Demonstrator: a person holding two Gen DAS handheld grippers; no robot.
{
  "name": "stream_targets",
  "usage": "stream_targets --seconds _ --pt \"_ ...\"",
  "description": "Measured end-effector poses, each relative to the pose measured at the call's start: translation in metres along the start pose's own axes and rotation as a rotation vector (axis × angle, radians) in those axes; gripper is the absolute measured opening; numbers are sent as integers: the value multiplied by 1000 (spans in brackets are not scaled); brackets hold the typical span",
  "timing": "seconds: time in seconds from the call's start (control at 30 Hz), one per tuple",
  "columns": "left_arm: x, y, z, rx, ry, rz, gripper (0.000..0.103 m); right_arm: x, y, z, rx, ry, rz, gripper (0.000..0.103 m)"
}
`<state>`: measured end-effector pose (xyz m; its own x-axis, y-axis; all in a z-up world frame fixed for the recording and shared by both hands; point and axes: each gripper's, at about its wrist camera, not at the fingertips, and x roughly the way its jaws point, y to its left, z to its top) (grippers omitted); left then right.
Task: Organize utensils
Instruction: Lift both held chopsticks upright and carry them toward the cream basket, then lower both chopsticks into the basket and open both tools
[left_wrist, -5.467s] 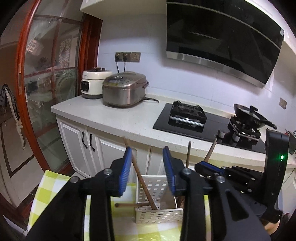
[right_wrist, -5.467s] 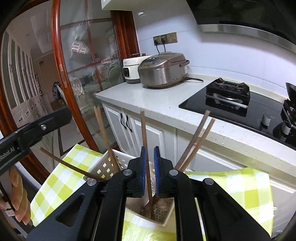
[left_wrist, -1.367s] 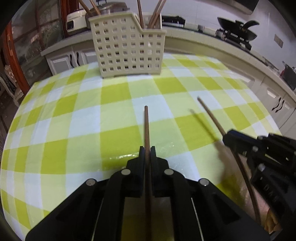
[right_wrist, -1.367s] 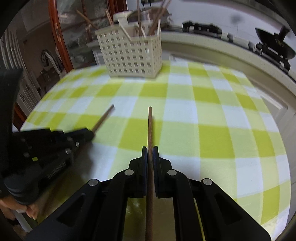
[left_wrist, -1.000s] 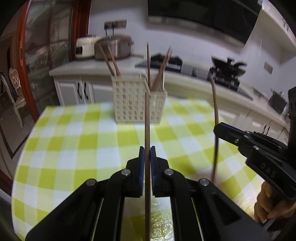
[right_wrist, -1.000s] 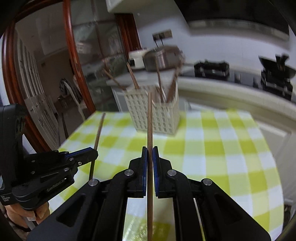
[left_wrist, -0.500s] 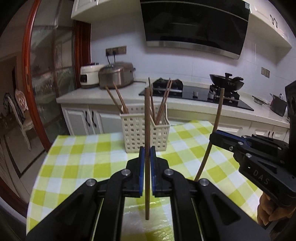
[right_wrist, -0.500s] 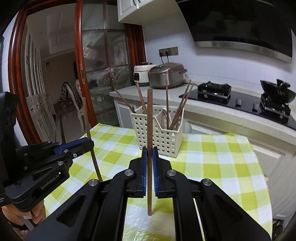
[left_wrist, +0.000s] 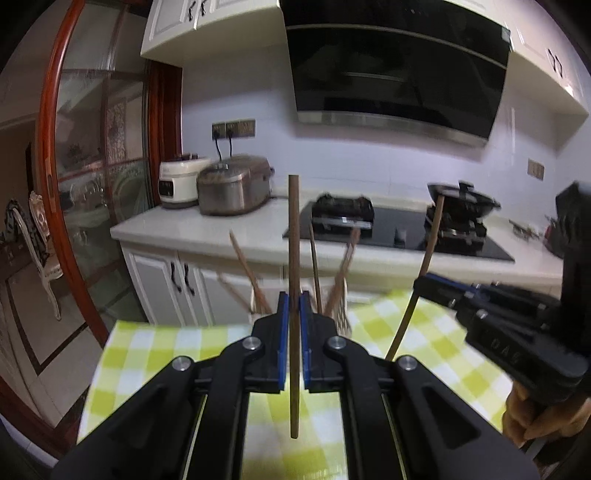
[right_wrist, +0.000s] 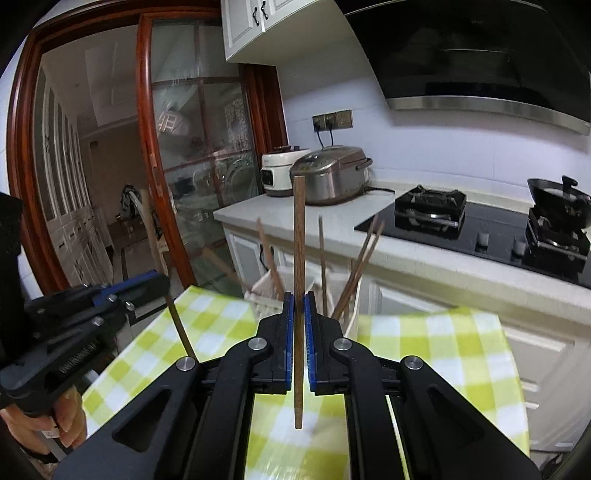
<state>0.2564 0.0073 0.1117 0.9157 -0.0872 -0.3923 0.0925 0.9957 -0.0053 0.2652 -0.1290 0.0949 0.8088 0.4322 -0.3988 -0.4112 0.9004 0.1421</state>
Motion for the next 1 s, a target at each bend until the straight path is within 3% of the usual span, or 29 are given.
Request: stream_targets --seconds 0.23,0.43,0.57,0.83,0.87,0.93,0.97,1.0 --pt "27 14 74 -43 -81 27 6 29 -9 64 -19 -41 -35 7" --pt "75 33 103 -125 -84 27 6 66 -18 88 -38 -22 -47 7" --pt "107 41 99 -145 -31 9 6 98 -20 80 -56 62 -40 7" --pt "167 44 62 -132 155 12 6 162 -28 41 -42 268 -36 8" --pt "170 45 57 -133 161 20 11 166 -29 37 -39 276 -39 8" --pt "175 48 51 -135 177 30 27 175 -34 29 -24 296 -44 16" --pt "175 49 49 -137 175 36 31 176 -36 28 -14 295 -42 21" --pt "173 51 48 -134 170 48 31 174 -40 28 4 281 -33 33"
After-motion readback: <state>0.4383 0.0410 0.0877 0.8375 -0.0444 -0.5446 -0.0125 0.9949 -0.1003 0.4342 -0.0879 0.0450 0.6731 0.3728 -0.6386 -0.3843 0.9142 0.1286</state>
